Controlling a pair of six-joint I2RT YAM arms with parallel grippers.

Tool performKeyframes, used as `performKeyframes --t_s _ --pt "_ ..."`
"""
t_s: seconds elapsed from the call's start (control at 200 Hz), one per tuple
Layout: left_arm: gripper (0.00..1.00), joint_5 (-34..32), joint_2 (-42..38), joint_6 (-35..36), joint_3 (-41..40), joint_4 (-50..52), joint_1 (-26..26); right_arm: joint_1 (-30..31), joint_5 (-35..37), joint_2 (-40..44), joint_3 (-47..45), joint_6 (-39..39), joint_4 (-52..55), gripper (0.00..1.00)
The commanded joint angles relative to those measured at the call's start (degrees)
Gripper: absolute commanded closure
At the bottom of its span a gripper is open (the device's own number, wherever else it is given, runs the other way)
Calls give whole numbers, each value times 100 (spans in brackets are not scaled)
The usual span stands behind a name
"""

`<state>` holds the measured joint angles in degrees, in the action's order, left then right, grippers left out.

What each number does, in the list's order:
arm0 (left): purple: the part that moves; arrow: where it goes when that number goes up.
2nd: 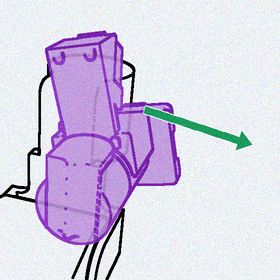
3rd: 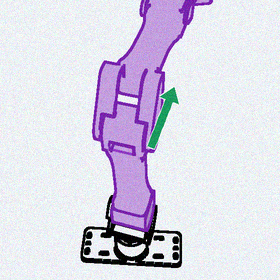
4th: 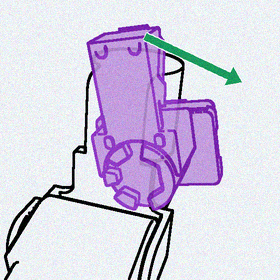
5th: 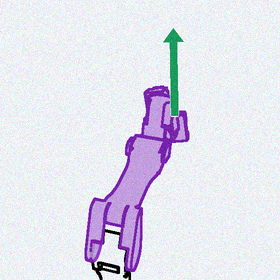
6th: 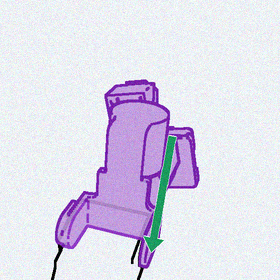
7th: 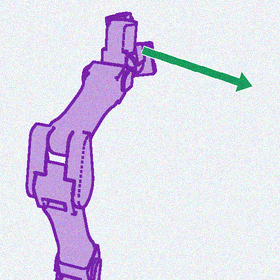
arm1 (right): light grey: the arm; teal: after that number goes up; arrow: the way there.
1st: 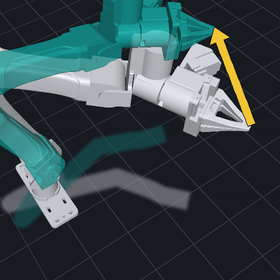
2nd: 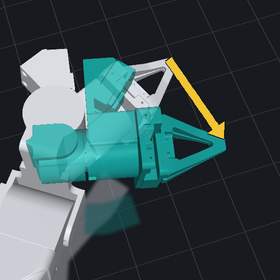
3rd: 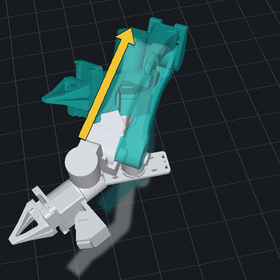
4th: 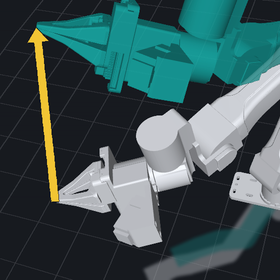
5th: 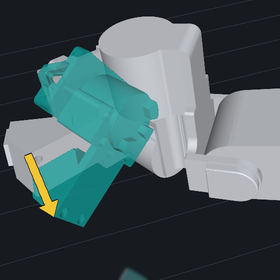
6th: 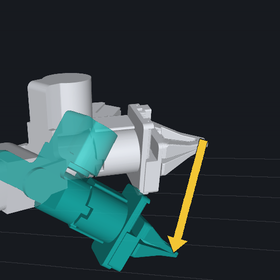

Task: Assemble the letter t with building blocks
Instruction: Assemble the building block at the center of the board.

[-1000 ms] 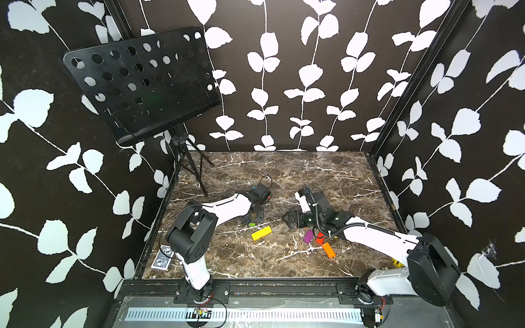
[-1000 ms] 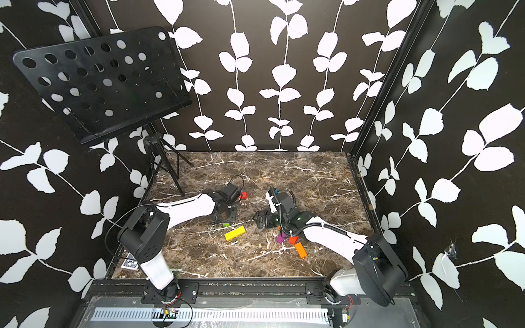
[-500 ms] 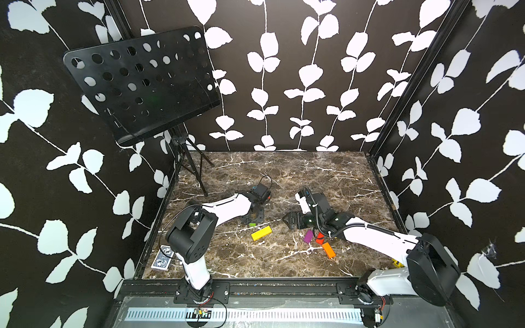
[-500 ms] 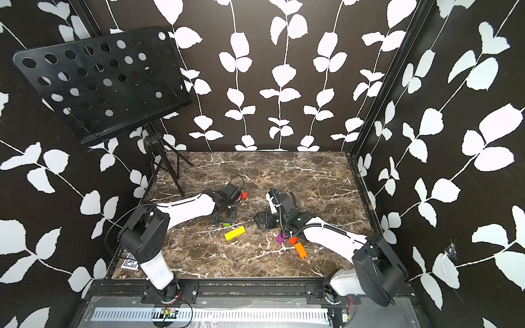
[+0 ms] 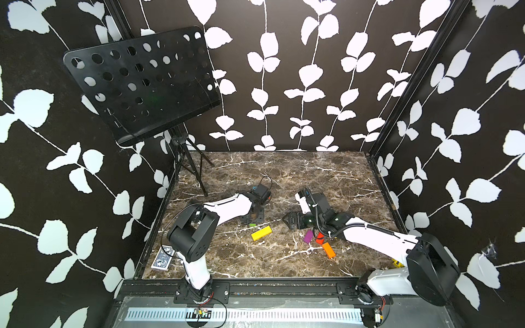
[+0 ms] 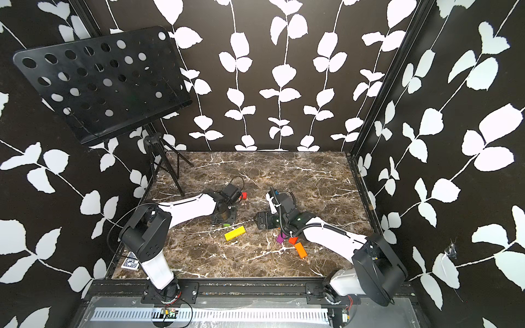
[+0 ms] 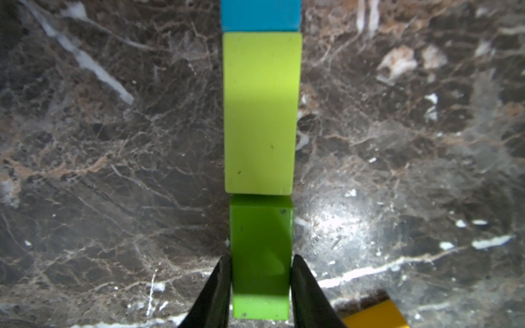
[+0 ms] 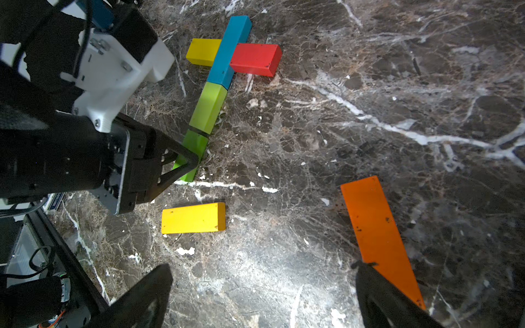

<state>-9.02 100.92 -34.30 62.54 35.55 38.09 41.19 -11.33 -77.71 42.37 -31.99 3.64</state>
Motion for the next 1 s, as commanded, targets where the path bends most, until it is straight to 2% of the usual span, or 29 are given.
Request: performKeyframes --t_s 0.0,0.995 --pt "72 -33 25 38 42 111 -25 -37 -9 -51 5 -34 -162 1" --pt "68 -158 120 93 237 237 -37 -27 -10 -74 -41 -49 -206 1"
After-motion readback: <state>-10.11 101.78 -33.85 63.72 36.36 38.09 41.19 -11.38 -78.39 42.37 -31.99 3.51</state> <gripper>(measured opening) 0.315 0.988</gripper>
